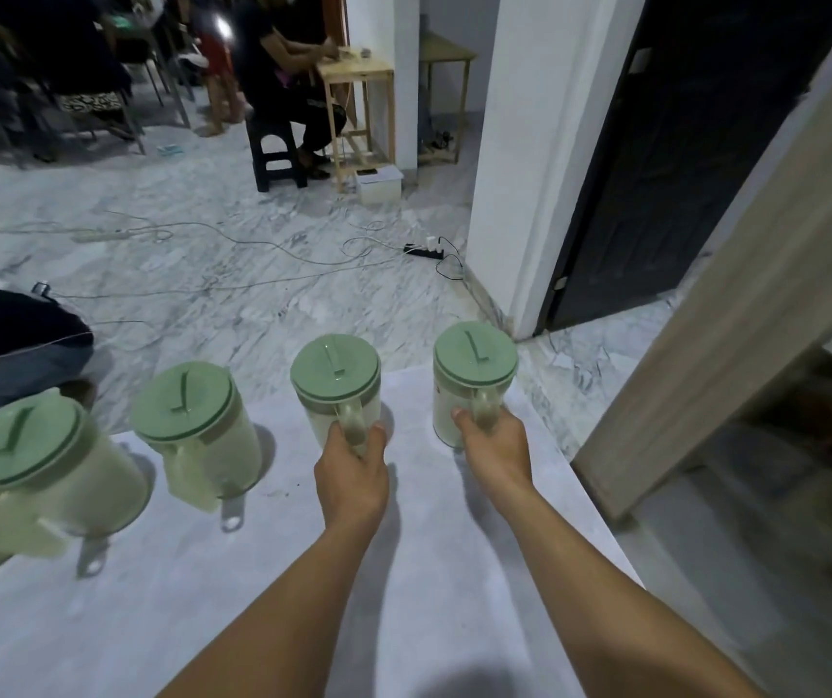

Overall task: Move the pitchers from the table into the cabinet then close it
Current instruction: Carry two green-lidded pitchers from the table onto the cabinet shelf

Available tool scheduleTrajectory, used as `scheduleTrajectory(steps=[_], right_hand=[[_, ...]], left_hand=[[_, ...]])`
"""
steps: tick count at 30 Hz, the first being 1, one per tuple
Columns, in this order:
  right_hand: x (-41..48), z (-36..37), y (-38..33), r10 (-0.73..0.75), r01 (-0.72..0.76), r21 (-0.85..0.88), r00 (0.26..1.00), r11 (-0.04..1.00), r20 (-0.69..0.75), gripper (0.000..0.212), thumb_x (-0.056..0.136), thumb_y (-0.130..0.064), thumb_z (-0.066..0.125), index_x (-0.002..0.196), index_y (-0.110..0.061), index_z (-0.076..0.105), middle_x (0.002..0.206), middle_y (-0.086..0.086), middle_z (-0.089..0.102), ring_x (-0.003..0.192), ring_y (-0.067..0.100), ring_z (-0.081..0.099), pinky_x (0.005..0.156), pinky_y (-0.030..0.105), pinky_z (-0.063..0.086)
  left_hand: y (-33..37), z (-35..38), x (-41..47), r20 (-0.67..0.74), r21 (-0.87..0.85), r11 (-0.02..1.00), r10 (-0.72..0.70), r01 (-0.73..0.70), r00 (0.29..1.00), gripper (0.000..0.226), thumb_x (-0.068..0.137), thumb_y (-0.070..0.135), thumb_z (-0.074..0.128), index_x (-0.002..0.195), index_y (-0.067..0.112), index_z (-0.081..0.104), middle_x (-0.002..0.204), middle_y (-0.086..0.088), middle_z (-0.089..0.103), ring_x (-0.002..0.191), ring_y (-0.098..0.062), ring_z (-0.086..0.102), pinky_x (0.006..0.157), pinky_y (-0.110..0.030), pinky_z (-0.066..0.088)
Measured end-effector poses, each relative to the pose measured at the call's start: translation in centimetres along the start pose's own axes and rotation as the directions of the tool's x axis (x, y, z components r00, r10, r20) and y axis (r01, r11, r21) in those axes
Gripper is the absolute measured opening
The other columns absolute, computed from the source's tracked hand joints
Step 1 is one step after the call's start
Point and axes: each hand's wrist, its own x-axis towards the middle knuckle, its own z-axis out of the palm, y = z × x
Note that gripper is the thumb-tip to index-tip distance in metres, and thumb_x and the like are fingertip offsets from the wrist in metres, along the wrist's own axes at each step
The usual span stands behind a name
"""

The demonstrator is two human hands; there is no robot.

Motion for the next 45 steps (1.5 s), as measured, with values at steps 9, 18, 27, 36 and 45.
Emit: scheduleTrajectory(steps=[9, 18, 27, 36, 45], right_hand=[[-1.7, -0.8, -2.3, -0.062, 0.062, -0.028, 0.998, 0.998, -0.02, 0.009, 0.09, -0.02, 0.066, 0.095, -0.012, 0.067, 0.085, 0.003, 0.069, 0.078, 0.021, 0.065, 0.063, 0.029, 0.048], [-7.1, -3.1, -9.8, -0.104, 0.108, 0.06, 0.992, 0.992, -0.069, 0.011, 0.084, -0.017, 0.064, 0.081, -0.006, 0.062, 0.069, 0.006, 0.059, 0.063, 0.019, 0.056, 0.056, 0.027, 0.043], [-18.3, -6.6, -17.1, -0.221, 0.253, 0.11, 0.944, 0.961, -0.244, 0.016, 0.084, -0.011, 0.062, 0.071, -0.015, 0.056, 0.06, 0.004, 0.05, 0.055, 0.018, 0.046, 0.056, 0.031, 0.038], [-33.4, -12.2, -20.1, -0.229, 0.301, 0.044, 0.804, 0.952, -0.548, 0.008, 0.084, -0.018, 0.063, 0.077, -0.014, 0.063, 0.065, 0.005, 0.057, 0.06, 0.019, 0.052, 0.06, 0.032, 0.041], [-48.4, -20.4, -20.9, -0.226, 0.28, -0.066, 0.587, 0.958, -0.777, 0.017, 0.08, -0.023, 0.063, 0.065, -0.018, 0.057, 0.059, 0.0, 0.056, 0.055, 0.019, 0.05, 0.058, 0.029, 0.039]], left_hand=[[2.4, -1.7, -0.1, 0.016, -0.036, 0.994, 0.107, -0.106, 0.994, 0.013, 0.088, 0.018, 0.054, 0.086, 0.006, 0.053, 0.075, -0.005, 0.059, 0.068, -0.02, 0.051, 0.054, -0.026, 0.038], [9.6, -7.4, -2.0, 0.105, -0.151, 0.972, 0.199, -0.182, 0.974, 0.016, 0.081, 0.013, 0.05, 0.085, 0.0, 0.059, 0.071, -0.006, 0.067, 0.068, -0.02, 0.067, 0.053, -0.016, 0.044], [15.9, -15.4, -6.5, 0.192, -0.21, 0.9, 0.421, -0.382, 0.886, 0.018, 0.083, 0.018, 0.052, 0.079, 0.002, 0.059, 0.075, -0.012, 0.068, 0.068, -0.023, 0.069, 0.049, -0.017, 0.044], [20.1, -22.0, -15.0, 0.362, -0.365, 0.804, 0.586, -0.469, 0.725, 0.019, 0.084, 0.021, 0.055, 0.078, 0.007, 0.066, 0.071, -0.007, 0.071, 0.066, -0.02, 0.07, 0.066, -0.037, 0.059], [24.5, -25.5, -28.0, 0.474, -0.542, 0.674, 0.739, -0.502, 0.479, 0.021, 0.085, 0.026, 0.055, 0.078, 0.008, 0.062, 0.071, -0.006, 0.067, 0.067, -0.023, 0.062, 0.057, -0.029, 0.045]])
